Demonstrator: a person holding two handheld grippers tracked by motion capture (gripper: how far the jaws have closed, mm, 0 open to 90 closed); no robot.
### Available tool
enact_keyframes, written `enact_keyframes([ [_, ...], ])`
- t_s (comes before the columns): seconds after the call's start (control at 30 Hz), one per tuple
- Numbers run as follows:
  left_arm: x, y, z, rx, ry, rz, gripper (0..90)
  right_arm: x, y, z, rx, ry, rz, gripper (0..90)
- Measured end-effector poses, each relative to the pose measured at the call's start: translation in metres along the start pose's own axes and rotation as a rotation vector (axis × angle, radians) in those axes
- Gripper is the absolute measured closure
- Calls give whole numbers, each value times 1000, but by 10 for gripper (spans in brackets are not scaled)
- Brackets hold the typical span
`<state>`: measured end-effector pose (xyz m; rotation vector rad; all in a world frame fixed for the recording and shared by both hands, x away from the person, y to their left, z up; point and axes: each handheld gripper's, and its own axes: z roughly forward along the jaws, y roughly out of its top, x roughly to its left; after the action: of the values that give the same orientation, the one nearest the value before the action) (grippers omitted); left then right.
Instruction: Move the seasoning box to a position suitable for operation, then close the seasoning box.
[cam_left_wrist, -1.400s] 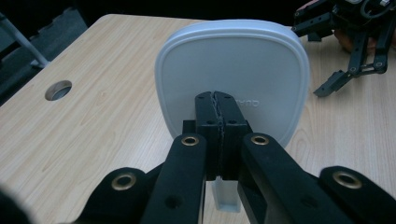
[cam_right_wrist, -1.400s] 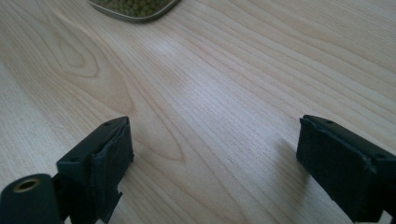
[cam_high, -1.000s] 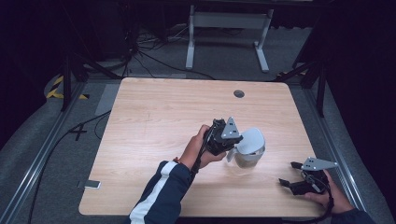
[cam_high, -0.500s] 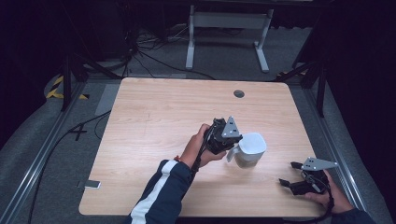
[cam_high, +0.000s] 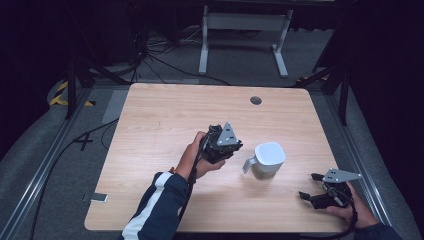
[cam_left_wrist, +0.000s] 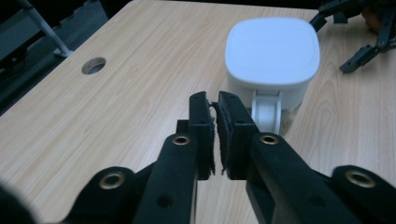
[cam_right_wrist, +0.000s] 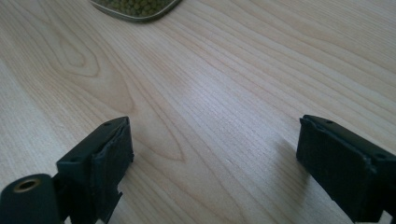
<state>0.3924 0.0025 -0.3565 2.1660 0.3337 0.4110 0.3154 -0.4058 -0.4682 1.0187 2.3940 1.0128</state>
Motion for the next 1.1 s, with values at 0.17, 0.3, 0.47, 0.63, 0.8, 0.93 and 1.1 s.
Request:
enact_keyframes([
  [0.17, 8, -20, -14, 22, 31, -29, 815, 0, 0, 0, 0, -2, 2, 106],
  [0.3, 13, -33, -23, 49, 57, -40, 794, 0, 0, 0, 0, -3, 6, 106],
  [0.47, 19, -56, -38, 82, 105, -66, 748, 0, 0, -1, 1, -5, 6, 106],
  [0.63, 18, -82, -57, 143, 151, -79, 577, 1, 0, -1, 1, -6, 8, 106],
  [0.8, 16, -116, -77, 202, 188, -117, 377, 1, -1, -1, 0, -8, 9, 106],
  [0.93, 11, -151, -90, 247, 198, -167, 313, 1, -1, -1, 1, -9, 10, 106],
  [1.1, 8, -185, -101, 289, 187, -219, 271, 1, -1, -1, 1, -13, 16, 106],
])
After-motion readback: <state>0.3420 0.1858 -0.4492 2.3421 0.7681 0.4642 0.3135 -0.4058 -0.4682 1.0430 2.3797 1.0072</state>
